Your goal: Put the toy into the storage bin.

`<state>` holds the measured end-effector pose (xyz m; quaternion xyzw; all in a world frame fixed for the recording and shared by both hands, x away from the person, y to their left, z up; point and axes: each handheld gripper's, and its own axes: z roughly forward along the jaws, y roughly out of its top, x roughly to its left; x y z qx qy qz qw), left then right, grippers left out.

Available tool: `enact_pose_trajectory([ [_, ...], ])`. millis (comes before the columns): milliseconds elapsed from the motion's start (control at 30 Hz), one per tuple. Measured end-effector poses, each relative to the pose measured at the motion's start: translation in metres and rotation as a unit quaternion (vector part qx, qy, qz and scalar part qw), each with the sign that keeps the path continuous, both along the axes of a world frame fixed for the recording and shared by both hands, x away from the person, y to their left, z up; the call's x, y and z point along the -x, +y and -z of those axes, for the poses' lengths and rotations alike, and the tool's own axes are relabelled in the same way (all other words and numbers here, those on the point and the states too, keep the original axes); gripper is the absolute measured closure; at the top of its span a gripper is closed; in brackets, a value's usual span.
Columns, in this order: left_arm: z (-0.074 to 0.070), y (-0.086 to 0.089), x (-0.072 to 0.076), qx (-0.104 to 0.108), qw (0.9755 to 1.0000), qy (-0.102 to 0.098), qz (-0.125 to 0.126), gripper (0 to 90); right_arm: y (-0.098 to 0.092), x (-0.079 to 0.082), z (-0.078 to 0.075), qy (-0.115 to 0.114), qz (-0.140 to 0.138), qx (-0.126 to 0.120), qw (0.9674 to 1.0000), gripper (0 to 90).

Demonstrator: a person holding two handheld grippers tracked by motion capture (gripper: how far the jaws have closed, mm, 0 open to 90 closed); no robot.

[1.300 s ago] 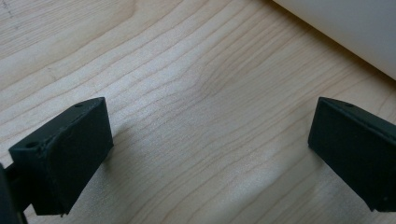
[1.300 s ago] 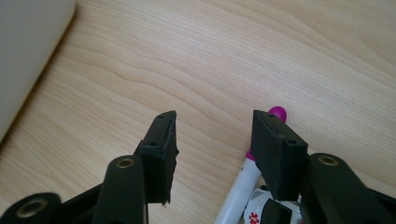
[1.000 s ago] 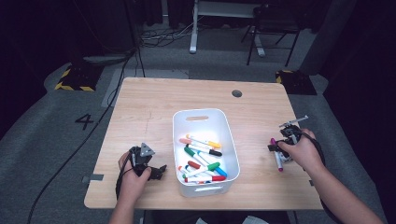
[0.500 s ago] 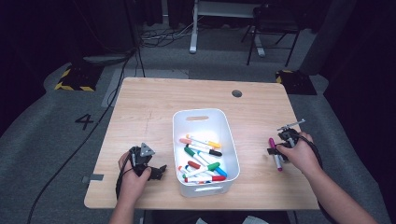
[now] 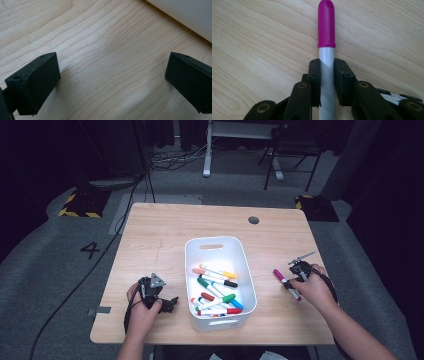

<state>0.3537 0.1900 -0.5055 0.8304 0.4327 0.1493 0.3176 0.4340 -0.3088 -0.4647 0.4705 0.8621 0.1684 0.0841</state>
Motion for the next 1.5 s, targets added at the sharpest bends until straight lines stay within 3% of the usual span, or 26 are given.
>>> enact_pose_trajectory([
  [100, 0.000, 0.000, 0.000, 0.000, 1.0000, 0.000, 0.000, 0.0, 0.002, 0.001, 0.000, -0.001, -0.003, 0.008, 1.0000, 77.0],
  [300, 0.000, 0.000, 0.000, 0.000, 1.0000, 0.000, 0.000, 0.1, 0.002, 0.002, 0.000, 0.000, -0.006, 0.000, 1.0000, 77.1],
  [367, 0.000, 0.000, 0.000, 0.000, 1.0000, 0.000, 0.000, 0.1, 0.000, 0.002, 0.000, 0.004, -0.007, -0.013, 0.9999, 77.2],
  [400, 0.000, 0.000, 0.000, 0.000, 1.0000, 0.000, 0.000, 0.0, -0.001, 0.002, 0.000, 0.009, -0.008, -0.037, 0.9992, 77.2],
  [433, 0.000, 0.000, 0.000, 0.000, 1.0000, 0.000, 0.000, 0.0, -0.001, 0.002, -0.001, 0.009, -0.009, -0.047, 0.9988, 77.2],
  [500, 0.000, 0.000, 0.000, 0.000, 1.0000, 0.000, 0.000, 0.0, -0.001, 0.003, -0.002, 0.002, -0.014, -0.046, 0.9988, 77.2],
  [800, 0.000, 0.000, 0.000, 0.000, 1.0000, 0.000, 0.000, 0.0, 0.009, 0.016, -0.033, -0.030, -0.045, -0.075, 0.9957, 77.1],
  [1067, 0.000, 0.000, 0.000, 0.000, 1.0000, 0.000, 0.000, 0.0, 0.022, 0.032, -0.070, -0.062, -0.087, -0.092, 0.9900, 77.1],
  [1500, 0.000, 0.000, 0.000, 0.000, 1.0000, 0.000, 0.000, 0.1, 0.038, 0.049, -0.101, -0.078, -0.120, -0.117, 0.9827, 77.1],
])
